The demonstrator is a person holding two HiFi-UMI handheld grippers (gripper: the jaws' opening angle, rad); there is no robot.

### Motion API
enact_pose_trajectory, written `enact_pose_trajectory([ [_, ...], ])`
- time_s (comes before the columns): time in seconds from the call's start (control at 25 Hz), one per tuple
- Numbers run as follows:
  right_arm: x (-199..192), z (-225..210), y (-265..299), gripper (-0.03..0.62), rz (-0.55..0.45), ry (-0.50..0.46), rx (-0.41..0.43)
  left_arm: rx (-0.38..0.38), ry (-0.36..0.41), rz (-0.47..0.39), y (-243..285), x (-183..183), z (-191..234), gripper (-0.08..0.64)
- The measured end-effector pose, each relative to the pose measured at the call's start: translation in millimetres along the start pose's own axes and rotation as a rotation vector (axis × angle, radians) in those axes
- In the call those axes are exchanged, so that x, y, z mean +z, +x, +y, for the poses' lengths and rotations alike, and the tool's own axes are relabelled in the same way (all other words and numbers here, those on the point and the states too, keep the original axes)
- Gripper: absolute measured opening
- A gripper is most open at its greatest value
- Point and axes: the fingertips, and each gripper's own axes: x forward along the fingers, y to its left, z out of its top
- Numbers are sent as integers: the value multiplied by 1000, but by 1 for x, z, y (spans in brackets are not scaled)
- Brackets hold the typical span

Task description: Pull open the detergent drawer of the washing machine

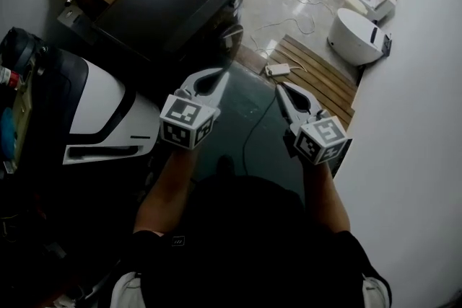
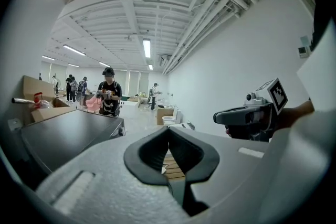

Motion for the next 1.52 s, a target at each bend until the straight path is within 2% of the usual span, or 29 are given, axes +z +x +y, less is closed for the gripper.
enact_pose_trajectory([
  [0.36,-2,19,57,2,41,37,11,1,-40,-20,-2,-9,55,11],
  [0.48,-6,11,74,2,50,12,31,12,-44,0,2,-14,66,11],
  [0.68,1,1,100,2,55,52,75,41,-45,-6,18,-10,80,11],
  [1.12,31,-73,169,2,81,-20,180,117,-69,-6,93,17,120,11],
  [1.32,35,-104,196,2,113,-11,223,148,-90,15,128,25,135,11],
  [1.52,30,-134,218,2,143,1,273,224,-105,54,149,20,154,11],
])
